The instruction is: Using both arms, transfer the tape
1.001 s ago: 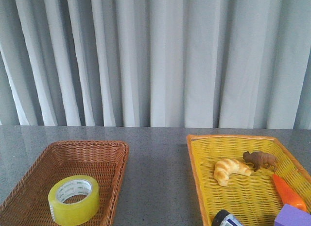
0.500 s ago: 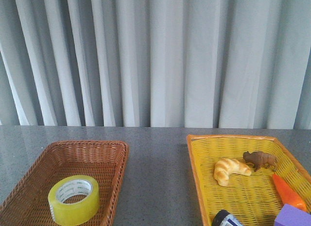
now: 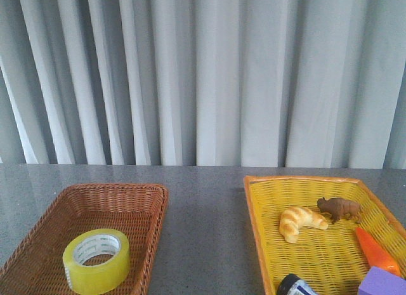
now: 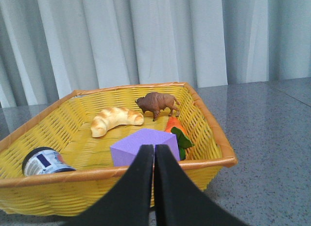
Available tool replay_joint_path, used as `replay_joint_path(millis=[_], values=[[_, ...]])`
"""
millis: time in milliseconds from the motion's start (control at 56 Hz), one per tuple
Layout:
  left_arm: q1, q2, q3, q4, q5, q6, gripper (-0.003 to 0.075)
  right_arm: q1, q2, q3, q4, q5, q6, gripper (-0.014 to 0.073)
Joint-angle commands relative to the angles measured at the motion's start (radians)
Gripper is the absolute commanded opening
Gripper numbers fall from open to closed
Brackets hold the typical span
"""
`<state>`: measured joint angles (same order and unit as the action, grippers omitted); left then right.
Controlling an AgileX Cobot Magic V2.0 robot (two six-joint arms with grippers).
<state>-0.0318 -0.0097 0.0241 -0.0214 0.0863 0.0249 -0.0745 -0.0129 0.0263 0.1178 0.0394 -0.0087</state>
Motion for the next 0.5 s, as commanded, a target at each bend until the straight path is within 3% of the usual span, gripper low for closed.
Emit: replay_joint_path(millis=[0, 483], values=[[0.0, -0.017, -0.009, -0.01, -0.066, -0.008, -0.0005, -0.005, -0.007, 0.004, -0.001, -0.1, 0.002, -0.0004], [0.0, -0.017, -0.009, -0.01, -0.066, -0.008, -0.0005, -0.005, -0.007, 0.004, -0.002, -0.112, 0.002, -0.0004]])
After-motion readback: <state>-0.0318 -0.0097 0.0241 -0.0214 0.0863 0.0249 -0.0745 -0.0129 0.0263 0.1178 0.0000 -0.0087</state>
